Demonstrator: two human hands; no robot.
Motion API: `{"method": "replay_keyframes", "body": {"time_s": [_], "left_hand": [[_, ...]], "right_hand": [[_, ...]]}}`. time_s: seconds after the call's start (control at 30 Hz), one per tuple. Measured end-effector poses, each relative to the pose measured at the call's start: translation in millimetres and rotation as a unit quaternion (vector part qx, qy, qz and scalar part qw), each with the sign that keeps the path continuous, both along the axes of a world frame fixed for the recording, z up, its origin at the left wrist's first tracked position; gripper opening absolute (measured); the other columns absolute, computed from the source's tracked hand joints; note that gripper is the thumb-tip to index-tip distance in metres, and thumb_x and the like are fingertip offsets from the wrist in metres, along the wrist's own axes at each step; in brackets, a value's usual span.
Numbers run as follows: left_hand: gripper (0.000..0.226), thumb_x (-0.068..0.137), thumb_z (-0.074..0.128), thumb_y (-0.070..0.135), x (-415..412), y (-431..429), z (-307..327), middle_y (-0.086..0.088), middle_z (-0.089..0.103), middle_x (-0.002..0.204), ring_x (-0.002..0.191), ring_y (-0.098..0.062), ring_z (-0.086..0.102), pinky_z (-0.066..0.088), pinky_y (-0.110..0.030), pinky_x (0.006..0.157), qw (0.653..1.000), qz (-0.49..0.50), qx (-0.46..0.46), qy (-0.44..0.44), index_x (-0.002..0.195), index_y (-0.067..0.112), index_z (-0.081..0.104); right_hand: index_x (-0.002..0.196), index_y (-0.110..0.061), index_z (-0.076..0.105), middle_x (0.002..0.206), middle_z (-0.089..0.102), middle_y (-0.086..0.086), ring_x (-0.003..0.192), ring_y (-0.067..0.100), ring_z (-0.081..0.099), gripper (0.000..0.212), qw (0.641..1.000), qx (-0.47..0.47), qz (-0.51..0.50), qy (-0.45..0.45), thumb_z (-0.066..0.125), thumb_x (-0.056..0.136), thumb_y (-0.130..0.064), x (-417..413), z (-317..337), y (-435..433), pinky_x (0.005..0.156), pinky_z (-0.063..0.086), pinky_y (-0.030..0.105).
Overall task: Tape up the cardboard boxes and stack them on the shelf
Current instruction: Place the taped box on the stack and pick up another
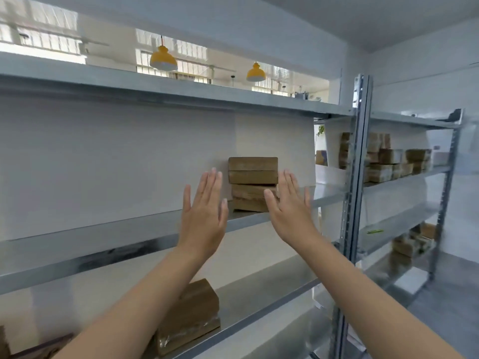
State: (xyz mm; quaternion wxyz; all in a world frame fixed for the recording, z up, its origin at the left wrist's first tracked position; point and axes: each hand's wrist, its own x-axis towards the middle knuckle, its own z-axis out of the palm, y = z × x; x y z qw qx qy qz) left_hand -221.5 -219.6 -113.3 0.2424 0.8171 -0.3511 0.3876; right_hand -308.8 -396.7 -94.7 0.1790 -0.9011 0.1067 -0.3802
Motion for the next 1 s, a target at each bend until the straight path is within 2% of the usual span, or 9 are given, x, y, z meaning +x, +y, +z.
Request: {"method": "replay_keyframes", "body": {"time_s": [0.17,0.43,0.57,0.67,0.73,0.8,0.87,0.9,1.0], "left_hand": [[0.062,0.102,0.007,0.039,67,-57,20,0.007,-0.003,0.168,0.153,-0.006,-0.012,-0.008,-0.041,0.124,1.0,0.019,-0.006,-0.01,0.161,0.02,-0.001],[0.06,0.104,0.005,0.042,188,-127,54,0.009,-0.019,0.165,0.149,-0.004,-0.024,-0.014,-0.041,0.123,0.998,0.059,0.022,0.018,0.158,0.022,-0.014],[0.062,0.105,0.009,0.048,229,-151,63,0.014,-0.021,0.163,0.147,0.001,-0.025,-0.016,-0.034,0.123,0.997,0.042,-0.006,0.07,0.158,0.025,-0.013],[0.066,0.101,0.01,0.054,244,-167,58,0.016,-0.015,0.164,0.148,0.004,-0.018,-0.012,-0.027,0.122,0.984,-0.013,-0.088,0.155,0.159,0.027,-0.009],[0.066,0.103,0.017,0.054,250,-180,61,0.012,-0.003,0.167,0.151,-0.001,-0.004,-0.001,-0.026,0.123,0.952,-0.057,-0.184,0.237,0.16,0.027,-0.001],[0.066,0.102,0.021,0.059,253,-191,69,0.006,0.021,0.165,0.151,-0.012,0.021,0.013,-0.03,0.121,0.886,-0.081,-0.275,0.363,0.159,0.026,0.018],[0.066,0.1,0.022,0.066,257,-198,75,-0.001,0.053,0.145,0.133,-0.02,0.049,0.03,-0.036,0.118,0.803,-0.112,-0.325,0.487,0.147,0.025,0.044],[0.066,0.098,0.024,0.069,256,-200,76,-0.002,0.062,0.132,0.123,-0.021,0.057,0.038,-0.038,0.114,0.778,-0.124,-0.332,0.519,0.139,0.025,0.052],[0.062,0.095,0.029,0.072,251,-198,75,-0.002,0.064,0.128,0.115,-0.021,0.061,0.045,-0.036,0.104,0.771,-0.125,-0.344,0.522,0.132,0.03,0.056]], "right_hand": [[0.16,-0.016,0.001,0.168,-0.002,-0.001,0.154,0.01,-0.008,0.064,0.998,-0.018,-0.051,0.01,0.022,0.107,-0.045,59,27,-65,0.123,-0.012,0.039],[0.16,-0.017,0.002,0.168,-0.001,-0.002,0.154,0.012,-0.006,0.065,0.999,0.027,-0.024,0.008,0.024,0.107,-0.047,180,64,-149,0.125,-0.004,0.036],[0.16,-0.023,0.0,0.168,0.002,-0.005,0.154,0.013,0.003,0.068,0.986,0.156,0.046,-0.042,0.03,0.105,-0.05,220,59,-172,0.123,0.007,0.033],[0.16,-0.026,-0.002,0.168,0.004,-0.006,0.154,0.016,0.01,0.071,0.954,0.282,0.093,-0.038,0.028,0.103,-0.057,241,50,-186,0.121,0.013,0.034],[0.16,-0.026,0.0,0.168,0.008,-0.003,0.153,0.02,0.013,0.073,0.935,0.338,0.102,-0.021,0.025,0.101,-0.061,254,52,-197,0.121,0.015,0.037],[0.161,-0.025,0.006,0.167,0.014,-0.001,0.153,0.023,0.017,0.074,0.914,0.388,0.118,-0.001,0.022,0.1,-0.064,263,56,-204,0.121,0.017,0.04],[0.16,-0.025,0.014,0.165,0.021,-0.001,0.151,0.023,0.022,0.076,0.893,0.429,0.137,0.02,0.022,0.098,-0.068,267,60,-205,0.121,0.019,0.042],[0.16,-0.025,0.017,0.165,0.022,-0.001,0.151,0.023,0.023,0.077,0.885,0.441,0.148,0.027,0.023,0.097,-0.069,268,61,-203,0.122,0.019,0.043],[0.159,-0.026,0.017,0.165,0.021,-0.006,0.151,0.018,0.02,0.07,0.875,0.441,0.199,0.017,0.025,0.101,-0.063,266,68,-195,0.122,0.016,0.038]]}}
